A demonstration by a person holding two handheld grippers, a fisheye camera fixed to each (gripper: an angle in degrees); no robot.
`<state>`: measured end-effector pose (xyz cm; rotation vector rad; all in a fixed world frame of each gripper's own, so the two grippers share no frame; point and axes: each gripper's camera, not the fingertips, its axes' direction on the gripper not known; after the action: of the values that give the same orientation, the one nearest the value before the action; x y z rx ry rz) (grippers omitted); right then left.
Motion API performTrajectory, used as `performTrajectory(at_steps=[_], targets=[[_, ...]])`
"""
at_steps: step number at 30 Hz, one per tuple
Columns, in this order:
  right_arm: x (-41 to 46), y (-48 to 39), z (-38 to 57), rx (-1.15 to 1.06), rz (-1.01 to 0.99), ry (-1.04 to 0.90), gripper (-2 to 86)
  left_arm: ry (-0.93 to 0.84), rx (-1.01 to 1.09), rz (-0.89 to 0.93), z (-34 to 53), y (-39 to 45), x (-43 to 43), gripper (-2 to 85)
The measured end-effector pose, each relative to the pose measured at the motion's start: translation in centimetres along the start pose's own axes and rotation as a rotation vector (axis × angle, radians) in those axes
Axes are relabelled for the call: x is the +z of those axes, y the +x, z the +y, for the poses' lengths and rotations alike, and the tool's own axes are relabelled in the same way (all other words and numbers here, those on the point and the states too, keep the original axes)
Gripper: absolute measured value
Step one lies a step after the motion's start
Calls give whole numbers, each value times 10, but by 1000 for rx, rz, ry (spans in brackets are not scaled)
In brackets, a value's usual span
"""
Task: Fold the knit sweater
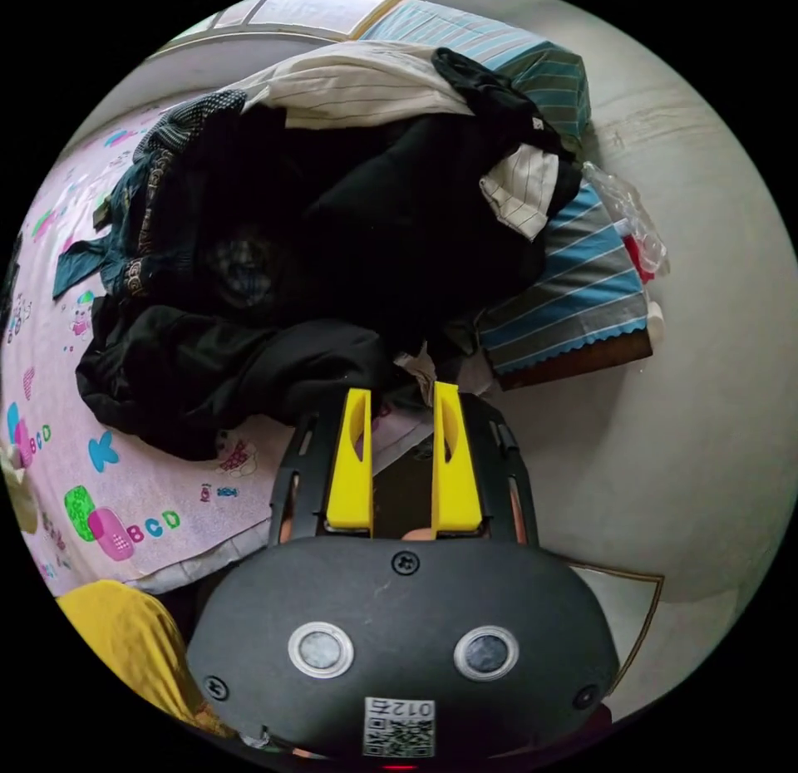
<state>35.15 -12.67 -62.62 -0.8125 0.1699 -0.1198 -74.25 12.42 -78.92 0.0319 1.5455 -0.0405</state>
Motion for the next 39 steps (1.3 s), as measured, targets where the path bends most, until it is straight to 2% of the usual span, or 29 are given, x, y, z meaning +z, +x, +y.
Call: performTrajectory(at_steps=[2,4,5,7,12,15,19,23,24,27,30,32,33,34,36,39], targets=[[-5,3,4,-66,-30,23,99,-36,29,48,-15,2,24,4],[-3,0,6,-194,-69,-55,92,-67,92,103,-39,12,53,4],[1,-1,8,-265,-38,-115,88,-73,104,121,-45,14,60,4],[-3,7,13,-282,49,-113,82,-90,131,215,-71,22,88,4],[-57,77,28,-16,-125,219,43,-72,193,373,-116,43,118,4],[-63,87,26,-15,-209,277,25,-9,242,439,-137,44,103,4],[-62,70,15,-89,-337,320,15,41,247,470,-144,5,50,4],[-51,29,-2,-182,-533,352,10,-13,253,332,-109,-55,0,5],[-45,13,-8,-219,-581,339,9,-91,233,299,-92,-85,-9,5],[-24,-34,-22,-337,-697,255,10,-275,-1,186,-29,-185,-21,6],[1,-84,-35,-452,-765,145,16,-403,-360,-152,48,-286,-35,6],[13,-110,-43,-500,-813,93,20,-408,-506,-275,83,-325,-49,5],[18,-123,-48,-517,-860,74,23,-333,-591,-309,96,-341,-61,5],[20,-130,-51,-525,-885,68,24,-253,-622,-317,101,-350,-69,5],[29,-153,-66,-552,-941,59,31,-232,-604,-388,96,-353,-66,5],[42,-180,-91,-574,-979,38,48,-357,-510,-437,75,-361,-14,7]])
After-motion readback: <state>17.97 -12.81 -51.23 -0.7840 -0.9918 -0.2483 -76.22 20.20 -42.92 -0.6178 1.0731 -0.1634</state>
